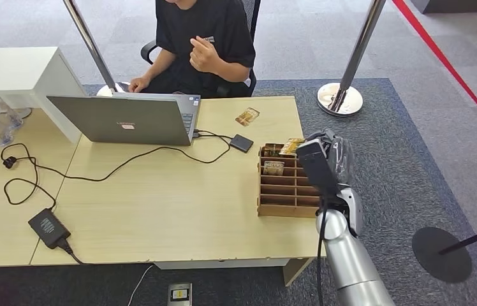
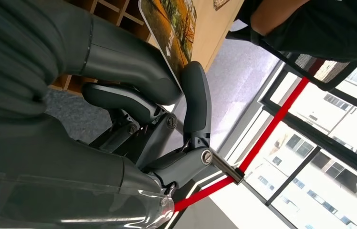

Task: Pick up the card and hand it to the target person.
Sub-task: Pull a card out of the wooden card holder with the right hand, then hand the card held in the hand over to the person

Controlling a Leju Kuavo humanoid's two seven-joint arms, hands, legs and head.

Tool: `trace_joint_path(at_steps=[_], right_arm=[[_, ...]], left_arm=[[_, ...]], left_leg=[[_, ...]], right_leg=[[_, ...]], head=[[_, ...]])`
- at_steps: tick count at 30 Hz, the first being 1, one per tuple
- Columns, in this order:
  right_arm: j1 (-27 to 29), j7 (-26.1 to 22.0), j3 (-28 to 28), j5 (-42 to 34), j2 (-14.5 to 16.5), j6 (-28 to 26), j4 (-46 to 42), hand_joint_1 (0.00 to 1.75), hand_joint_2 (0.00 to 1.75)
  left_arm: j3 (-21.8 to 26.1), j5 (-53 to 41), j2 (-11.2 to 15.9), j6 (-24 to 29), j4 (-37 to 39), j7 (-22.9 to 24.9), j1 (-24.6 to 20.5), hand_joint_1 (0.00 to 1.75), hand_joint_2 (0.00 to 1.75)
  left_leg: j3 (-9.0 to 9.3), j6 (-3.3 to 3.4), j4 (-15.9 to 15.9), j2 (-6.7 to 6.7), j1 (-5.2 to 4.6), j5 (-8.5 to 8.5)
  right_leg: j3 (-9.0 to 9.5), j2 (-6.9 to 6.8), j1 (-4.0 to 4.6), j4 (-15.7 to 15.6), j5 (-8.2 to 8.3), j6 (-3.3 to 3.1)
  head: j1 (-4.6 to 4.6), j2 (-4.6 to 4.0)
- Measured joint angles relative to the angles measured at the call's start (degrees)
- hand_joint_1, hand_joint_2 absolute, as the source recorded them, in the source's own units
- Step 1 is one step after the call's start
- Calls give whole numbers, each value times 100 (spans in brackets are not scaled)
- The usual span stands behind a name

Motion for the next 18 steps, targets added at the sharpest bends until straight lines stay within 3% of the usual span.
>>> trace_joint_path(at_steps=[18], right_arm=[[-301, -159, 157, -273, 220, 57, 333, 161, 175]], left_arm=[[-36, -116, 19, -2, 0, -31, -23, 0, 0]], left_leg=[[0, -1, 0, 0, 0, 1]], right_leg=[[0, 0, 0, 1, 0, 0]], head=[[0, -1]])
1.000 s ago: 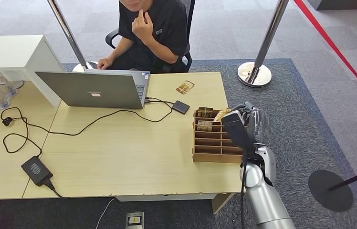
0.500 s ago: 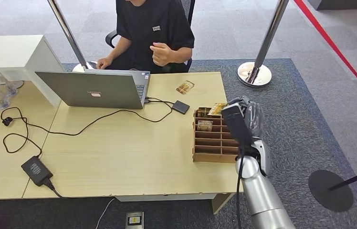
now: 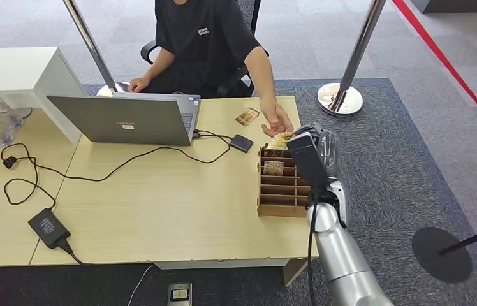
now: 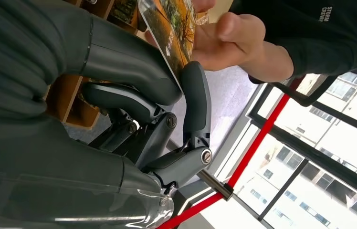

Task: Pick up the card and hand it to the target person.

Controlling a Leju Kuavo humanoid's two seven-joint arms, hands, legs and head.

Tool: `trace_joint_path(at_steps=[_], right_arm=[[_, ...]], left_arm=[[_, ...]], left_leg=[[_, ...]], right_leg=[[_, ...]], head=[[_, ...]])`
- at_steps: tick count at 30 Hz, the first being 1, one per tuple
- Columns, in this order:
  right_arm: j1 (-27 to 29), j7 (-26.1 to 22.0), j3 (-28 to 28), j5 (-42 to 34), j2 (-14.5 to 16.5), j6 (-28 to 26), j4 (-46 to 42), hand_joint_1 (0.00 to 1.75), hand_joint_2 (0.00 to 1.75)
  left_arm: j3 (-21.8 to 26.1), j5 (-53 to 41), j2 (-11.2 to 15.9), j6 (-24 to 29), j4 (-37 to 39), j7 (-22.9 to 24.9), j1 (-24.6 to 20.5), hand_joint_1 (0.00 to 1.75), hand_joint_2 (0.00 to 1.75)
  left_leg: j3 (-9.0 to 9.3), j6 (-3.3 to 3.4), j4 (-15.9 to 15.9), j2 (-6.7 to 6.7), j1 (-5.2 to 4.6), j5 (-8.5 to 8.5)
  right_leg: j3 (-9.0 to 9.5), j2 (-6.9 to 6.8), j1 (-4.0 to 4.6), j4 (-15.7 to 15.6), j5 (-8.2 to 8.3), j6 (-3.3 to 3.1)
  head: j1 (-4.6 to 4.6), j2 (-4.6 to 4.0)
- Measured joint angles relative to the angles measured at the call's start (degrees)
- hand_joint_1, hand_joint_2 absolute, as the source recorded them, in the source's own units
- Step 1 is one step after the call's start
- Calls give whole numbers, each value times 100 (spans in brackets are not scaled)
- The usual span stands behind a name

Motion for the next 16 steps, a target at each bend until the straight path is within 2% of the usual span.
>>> trace_joint_path(at_steps=[9, 16], right_arm=[[-145, 125, 133, 126, 132, 10, 111, 161, 175], [-211, 153, 168, 183, 180, 19, 174, 150, 175]], left_arm=[[-4, -3, 1, 22, 0, 75, -16, 0, 0], [-4, 6, 1, 58, 0, 94, -21, 0, 0]], left_leg=[[0, 0, 0, 0, 0, 1], [0, 0, 0, 0, 0, 1]], right_leg=[[0, 0, 0, 1, 0, 0], [0, 0, 0, 1, 0, 0]], head=[[0, 0], [1, 0]])
